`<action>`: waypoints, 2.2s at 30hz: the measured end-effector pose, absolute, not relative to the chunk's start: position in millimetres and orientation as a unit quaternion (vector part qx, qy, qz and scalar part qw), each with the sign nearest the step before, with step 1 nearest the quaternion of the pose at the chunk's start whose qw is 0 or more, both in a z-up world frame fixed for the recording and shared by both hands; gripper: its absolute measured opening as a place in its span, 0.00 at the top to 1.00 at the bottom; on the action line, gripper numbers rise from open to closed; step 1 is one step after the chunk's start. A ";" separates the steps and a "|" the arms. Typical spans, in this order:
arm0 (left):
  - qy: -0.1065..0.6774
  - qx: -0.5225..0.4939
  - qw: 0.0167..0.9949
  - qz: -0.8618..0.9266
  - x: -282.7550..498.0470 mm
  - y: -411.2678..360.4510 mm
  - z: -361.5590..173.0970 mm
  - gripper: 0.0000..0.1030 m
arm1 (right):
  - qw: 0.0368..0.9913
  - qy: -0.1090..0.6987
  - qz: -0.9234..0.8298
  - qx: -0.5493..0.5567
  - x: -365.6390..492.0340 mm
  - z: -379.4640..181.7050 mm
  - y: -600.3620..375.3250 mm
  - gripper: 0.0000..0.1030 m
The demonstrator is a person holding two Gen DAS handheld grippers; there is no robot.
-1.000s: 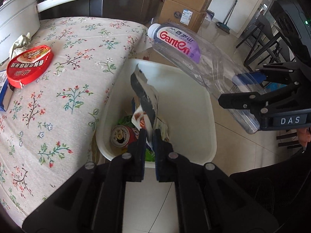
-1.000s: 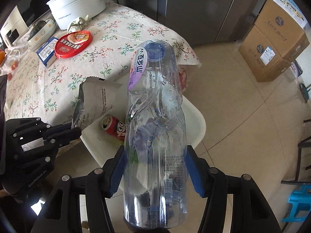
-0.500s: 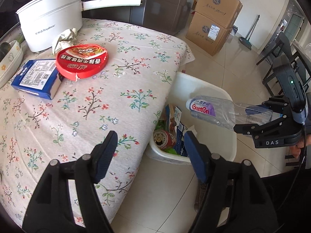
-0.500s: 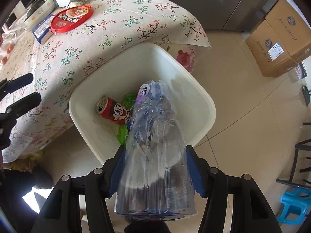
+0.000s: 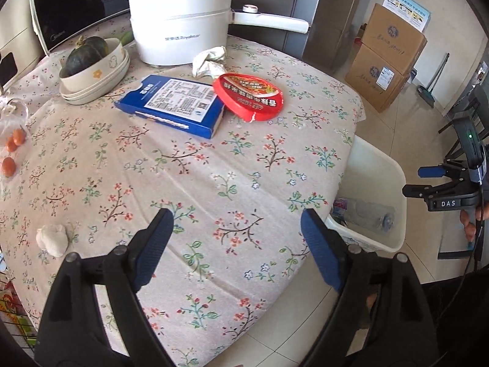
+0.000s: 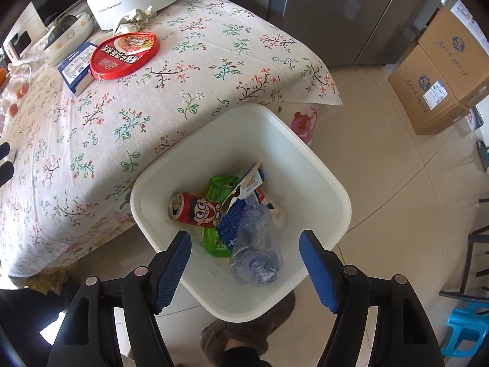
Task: Collect trash
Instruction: 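Grasp the white crumpled tissue on the tablecloth with the left gripper, then grasp and lift the red noodle bowl with the right gripper while the left gripper holds the tissue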
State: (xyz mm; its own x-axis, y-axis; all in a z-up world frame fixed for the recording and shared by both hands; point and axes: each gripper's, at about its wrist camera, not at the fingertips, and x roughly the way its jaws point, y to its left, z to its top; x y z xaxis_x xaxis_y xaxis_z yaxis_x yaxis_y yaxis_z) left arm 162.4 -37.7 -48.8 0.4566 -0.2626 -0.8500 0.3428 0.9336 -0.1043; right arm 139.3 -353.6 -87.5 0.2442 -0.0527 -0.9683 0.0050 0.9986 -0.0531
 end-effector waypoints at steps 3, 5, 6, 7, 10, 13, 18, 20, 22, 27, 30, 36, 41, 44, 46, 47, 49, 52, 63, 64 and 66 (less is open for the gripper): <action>0.493 0.027 0.856 -0.154 163.7 -10.0 -46.3 0.17 | 0.793 0.608 -0.011 -0.021 144.9 -82.8 -341.0 0.27; 0.496 0.016 0.857 -0.137 164.9 9.2 -44.6 0.17 | 0.797 0.604 -0.005 -0.024 149.2 -80.0 -331.9 0.27; 0.498 0.011 0.858 -0.129 165.5 18.8 -44.1 0.17 | 0.798 0.602 -0.003 -0.025 151.4 -78.7 -326.7 0.27; 0.500 0.005 0.858 -0.120 166.0 28.2 -44.0 0.17 | 0.800 0.599 0.000 -0.027 152.4 -77.0 -321.1 0.27; 0.505 -0.016 0.858 -0.095 168.3 57.3 -44.1 0.17 | 0.807 0.589 0.010 -0.028 158.3 -72.3 -303.0 0.27; 0.511 -0.039 0.856 -0.070 169.8 85.8 -46.4 0.17 | 0.814 0.580 0.019 -0.031 165.3 -68.9 -283.3 0.26; 0.521 -0.058 0.851 -0.030 172.6 125.2 -57.5 0.17 | 0.820 0.570 0.037 -0.035 178.4 -65.3 -248.2 0.25; 0.526 -0.066 0.848 -0.016 174.5 138.9 -64.7 0.17 | 0.821 0.567 0.043 -0.038 183.2 -64.9 -234.7 0.25; 0.530 -0.075 0.845 -0.002 176.9 152.3 -71.7 0.17 | 0.822 0.565 0.049 -0.042 187.9 -65.1 -221.5 0.25; 0.531 -0.119 0.839 0.012 184.6 176.9 -85.5 0.20 | 0.820 0.567 0.063 -0.047 201.1 -70.5 -194.6 0.25; 0.531 -0.142 0.835 0.015 192.5 183.1 -93.6 0.29 | 0.817 0.570 0.064 -0.052 207.8 -75.5 -184.8 0.25; 0.540 -0.139 0.830 0.014 208.5 177.0 -110.4 0.54 | 0.818 0.571 0.053 -0.040 223.1 -80.0 -184.2 0.25; 0.538 -0.117 0.835 0.007 214.6 168.2 -106.9 0.72 | 0.828 0.560 0.031 -0.011 240.4 -77.2 -197.6 0.25; 0.529 -0.108 0.842 -0.005 214.7 162.8 -96.0 0.72 | 0.836 0.549 0.015 0.008 253.1 -76.6 -206.2 0.24; 0.522 -0.110 0.845 -0.011 213.8 161.5 -88.8 0.72 | 0.841 0.541 0.007 0.019 261.6 -77.9 -210.0 0.24; 0.520 -0.114 0.847 -0.014 213.0 161.5 -85.6 0.72 | 0.844 0.536 0.003 0.022 265.6 -78.7 -210.8 0.24; 0.516 -0.124 0.847 -0.018 212.0 162.2 -80.8 0.72 | 0.851 0.525 -0.002 0.020 272.9 -80.6 -208.8 0.24; 0.515 -0.132 0.846 -0.026 210.6 159.7 -76.6 0.72 | 0.859 0.512 0.006 -0.007 283.4 -84.8 -195.3 0.24; 0.519 -0.113 0.846 -0.043 205.0 142.6 -74.3 0.72 | 0.857 0.472 0.018 -0.206 307.2 -126.5 -128.3 0.31; 0.519 -0.113 0.846 -0.043 204.9 142.7 -74.4 0.72 | 0.859 0.466 0.019 -0.210 308.8 -126.8 -126.8 0.32; 0.520 -0.112 0.846 -0.043 204.9 143.4 -74.9 0.72 | 0.861 0.466 0.022 -0.202 313.2 -126.6 -127.9 0.35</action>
